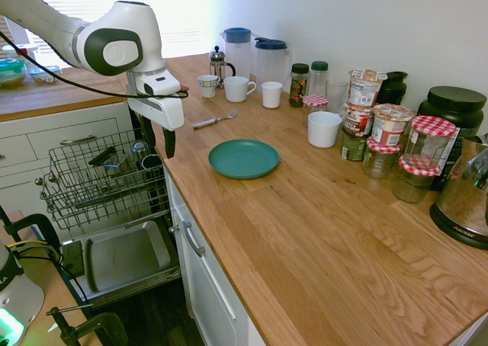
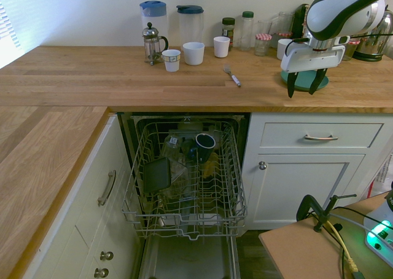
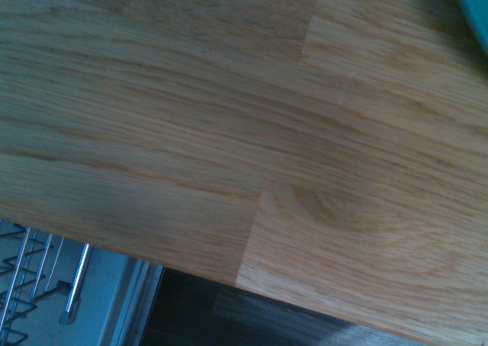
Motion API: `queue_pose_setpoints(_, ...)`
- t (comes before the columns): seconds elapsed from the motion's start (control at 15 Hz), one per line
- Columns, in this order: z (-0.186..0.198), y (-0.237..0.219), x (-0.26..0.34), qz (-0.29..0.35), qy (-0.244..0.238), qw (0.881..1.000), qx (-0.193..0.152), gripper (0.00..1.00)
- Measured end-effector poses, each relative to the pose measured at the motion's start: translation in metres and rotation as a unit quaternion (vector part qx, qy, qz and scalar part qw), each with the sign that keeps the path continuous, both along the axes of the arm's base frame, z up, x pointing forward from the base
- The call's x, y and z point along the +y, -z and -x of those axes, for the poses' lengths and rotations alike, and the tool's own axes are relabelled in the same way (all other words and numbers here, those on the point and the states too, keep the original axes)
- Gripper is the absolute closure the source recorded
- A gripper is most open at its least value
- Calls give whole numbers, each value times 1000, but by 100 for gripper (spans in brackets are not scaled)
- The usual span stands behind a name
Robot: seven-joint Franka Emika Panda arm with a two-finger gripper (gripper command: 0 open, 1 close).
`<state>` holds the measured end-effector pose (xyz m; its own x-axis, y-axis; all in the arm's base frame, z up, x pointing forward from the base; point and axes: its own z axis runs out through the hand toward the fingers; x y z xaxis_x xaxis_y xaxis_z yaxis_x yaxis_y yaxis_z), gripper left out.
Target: Put the fork in the dishwasher
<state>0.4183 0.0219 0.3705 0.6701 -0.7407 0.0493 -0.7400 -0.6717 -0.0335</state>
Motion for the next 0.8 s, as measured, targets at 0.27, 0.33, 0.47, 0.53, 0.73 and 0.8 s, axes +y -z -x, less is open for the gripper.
queue_pose_setpoints(0.27,-10,-12,4,-1,7,1000,-14,0)
queue_pose_setpoints(0.33,-16,-19,8,-1,10,1000,-21,0)
queue_pose_setpoints(0.47,-34,-37,27,-1,17,999,-35,0)
queue_pose_setpoints(0.53,-45,-45,39,0,21,999,-42,0)
queue_pose_setpoints(0.73,-86,-57,68,9,38,998,-55,0)
queue_pose_setpoints(0.8,-100,-58,75,9,44,997,-58,0)
